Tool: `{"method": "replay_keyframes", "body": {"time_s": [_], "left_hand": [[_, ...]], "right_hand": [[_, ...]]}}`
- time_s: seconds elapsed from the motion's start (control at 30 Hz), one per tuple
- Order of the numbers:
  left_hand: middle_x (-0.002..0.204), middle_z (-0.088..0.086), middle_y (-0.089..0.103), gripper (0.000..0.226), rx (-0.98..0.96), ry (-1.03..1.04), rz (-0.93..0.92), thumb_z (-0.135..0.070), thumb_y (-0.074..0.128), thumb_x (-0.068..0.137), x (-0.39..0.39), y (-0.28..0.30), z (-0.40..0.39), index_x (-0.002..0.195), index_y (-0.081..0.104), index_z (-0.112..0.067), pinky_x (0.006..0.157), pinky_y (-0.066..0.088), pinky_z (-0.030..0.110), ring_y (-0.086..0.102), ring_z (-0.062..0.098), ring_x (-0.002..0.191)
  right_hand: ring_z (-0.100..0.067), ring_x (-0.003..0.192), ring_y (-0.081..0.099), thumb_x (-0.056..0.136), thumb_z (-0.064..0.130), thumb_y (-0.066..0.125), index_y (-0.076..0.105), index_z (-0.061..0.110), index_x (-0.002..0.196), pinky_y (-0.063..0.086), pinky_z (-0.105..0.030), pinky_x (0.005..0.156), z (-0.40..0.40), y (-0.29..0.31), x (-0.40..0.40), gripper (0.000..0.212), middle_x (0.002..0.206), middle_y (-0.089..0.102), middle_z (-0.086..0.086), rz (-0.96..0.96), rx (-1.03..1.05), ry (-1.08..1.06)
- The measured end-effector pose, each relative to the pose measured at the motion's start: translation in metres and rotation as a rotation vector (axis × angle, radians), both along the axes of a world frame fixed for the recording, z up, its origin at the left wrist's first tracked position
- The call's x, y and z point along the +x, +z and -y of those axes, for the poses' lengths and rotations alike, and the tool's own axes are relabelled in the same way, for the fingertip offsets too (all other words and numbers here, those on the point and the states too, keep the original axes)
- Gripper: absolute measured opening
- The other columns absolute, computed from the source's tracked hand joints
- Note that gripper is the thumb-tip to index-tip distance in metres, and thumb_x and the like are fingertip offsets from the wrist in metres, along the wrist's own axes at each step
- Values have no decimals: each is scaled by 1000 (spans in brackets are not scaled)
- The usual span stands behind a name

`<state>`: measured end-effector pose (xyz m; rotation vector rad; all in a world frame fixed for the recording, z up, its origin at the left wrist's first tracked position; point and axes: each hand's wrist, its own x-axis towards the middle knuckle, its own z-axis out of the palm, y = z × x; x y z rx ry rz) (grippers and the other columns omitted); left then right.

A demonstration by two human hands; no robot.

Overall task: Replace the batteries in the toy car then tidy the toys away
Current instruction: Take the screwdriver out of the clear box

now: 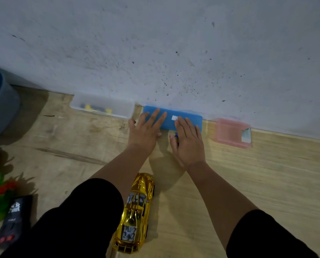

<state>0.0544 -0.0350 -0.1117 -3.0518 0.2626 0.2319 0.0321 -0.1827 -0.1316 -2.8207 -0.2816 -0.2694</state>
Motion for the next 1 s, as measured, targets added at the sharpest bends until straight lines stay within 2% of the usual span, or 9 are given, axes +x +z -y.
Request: {"method": "replay_keyframes", "body": {"time_s": [0.1, 0.27, 0.43, 0.57, 0.7, 0.77, 0.87, 0.93, 1.0], "left_hand": [[159, -7, -6, 64, 5, -37, -41, -39, 30, 101, 1, 12, -8, 148, -14, -32, 106, 20, 51, 8, 20, 143], [159, -10, 9, 69, -81, 90, 109, -36, 44, 96, -15, 33, -75, 151, 3, -29, 106, 19, 53, 9, 16, 145], [159, -9, 4, 70, -35, 196, 105, -36, 43, 96, -10, 48, -157, 151, 0, -27, 108, 15, 54, 1, 15, 146], [160, -10, 1, 63, -66, 177, 91, -34, 38, 99, 5, 41, -199, 151, 2, -30, 109, 14, 57, -2, 15, 146], [159, -11, 0, 61, -82, 55, 76, -23, 35, 100, 17, 23, -215, 151, 2, -31, 108, 14, 55, -3, 14, 146], [159, -12, 1, 57, -124, 40, 45, -24, 30, 101, 18, 12, -221, 151, 2, -31, 107, 14, 54, -2, 11, 146], [157, -12, 18, 54, -218, 12, 134, -24, 35, 99, 21, -1, -229, 150, 17, -33, 100, 24, 54, 16, 12, 145], [145, -7, 45, 51, -274, -42, 279, -25, 38, 90, 24, -8, -232, 141, 41, -31, 87, 37, 53, 44, 16, 132], [132, -7, 59, 50, -294, -63, 366, -27, 38, 84, 28, -13, -235, 131, 54, -32, 77, 42, 46, 57, 18, 118]], "right_hand": [[-29, 122, 54, 91, 40, 32, 57, 5, 122, 41, -51, 101, -5, 13, 8, 53, 126, 60, -13, 18, -104, 2], [-26, 119, 57, 89, 35, 37, 60, 8, 120, 42, -53, 98, -38, 36, 21, 48, 124, 62, -10, 166, -165, 95], [-24, 114, 60, 86, 34, 36, 61, 7, 121, 46, -50, 95, -104, 53, 29, 51, 120, 65, -8, 244, -168, 221], [-24, 113, 61, 86, 34, 38, 61, 8, 121, 47, -45, 95, -163, 42, 36, 49, 119, 65, -8, 266, -205, 255], [-25, 117, 59, 82, 32, 66, 58, 7, 125, 46, -44, 97, -196, 20, 39, 50, 124, 63, -9, 216, -243, 223], [-26, 118, 58, 81, 31, 67, 57, 7, 126, 45, -45, 97, -207, 11, 38, 52, 126, 61, -9, 201, -259, 188], [-26, 121, 56, 88, 30, 43, 55, 7, 128, 44, -45, 99, -214, 2, 37, 48, 130, 59, -10, 253, -289, 124], [-26, 121, 56, 89, 28, 40, 55, 7, 129, 45, -45, 98, -215, 0, 39, 48, 130, 59, -10, 266, -280, 116], [-25, 120, 57, 89, 26, 43, 54, 8, 130, 48, -43, 96, -215, -1, 41, 46, 130, 59, -8, 276, -269, 118]]}}
